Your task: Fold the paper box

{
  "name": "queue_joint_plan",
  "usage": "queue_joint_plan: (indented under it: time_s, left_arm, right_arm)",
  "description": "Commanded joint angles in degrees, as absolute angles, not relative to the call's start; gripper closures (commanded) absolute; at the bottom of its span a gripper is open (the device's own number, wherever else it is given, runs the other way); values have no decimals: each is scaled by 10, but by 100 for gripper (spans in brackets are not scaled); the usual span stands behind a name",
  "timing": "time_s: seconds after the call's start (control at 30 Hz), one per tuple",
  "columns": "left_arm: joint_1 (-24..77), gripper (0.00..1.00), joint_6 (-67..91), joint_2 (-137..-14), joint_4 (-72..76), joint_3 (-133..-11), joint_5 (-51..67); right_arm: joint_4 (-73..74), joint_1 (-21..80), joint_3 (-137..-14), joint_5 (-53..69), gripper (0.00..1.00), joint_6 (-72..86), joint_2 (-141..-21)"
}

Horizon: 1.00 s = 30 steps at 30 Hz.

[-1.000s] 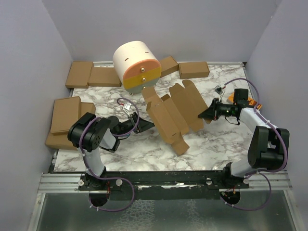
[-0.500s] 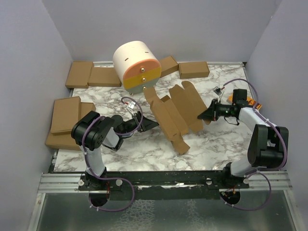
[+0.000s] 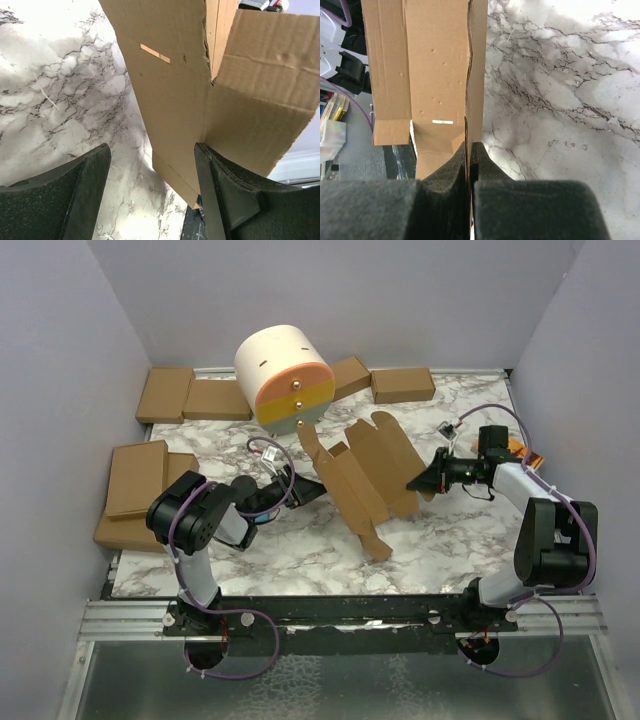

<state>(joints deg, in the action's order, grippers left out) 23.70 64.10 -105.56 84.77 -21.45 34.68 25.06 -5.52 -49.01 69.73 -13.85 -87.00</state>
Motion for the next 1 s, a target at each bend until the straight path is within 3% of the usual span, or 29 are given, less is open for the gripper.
queue_joint_plan:
  time_s: [0.0,0.2,0.57,0.97]
  left_arm:
    - [240,29,624,-1035,849,-219,323]
    - [239,29,637,-1025,906,-196,342]
    - [233,29,628,-989,881,-172,355]
    - [235,29,657,-1040,943,-180,367]
  right_arm:
    - [258,-48,-500,716,99,-150,-870]
    - [245,-49,-499,671,99,-132,-867]
    - [223,-53,-495,634,99,-100,-855]
    - [221,-54,-491,656,99,-107,-861]
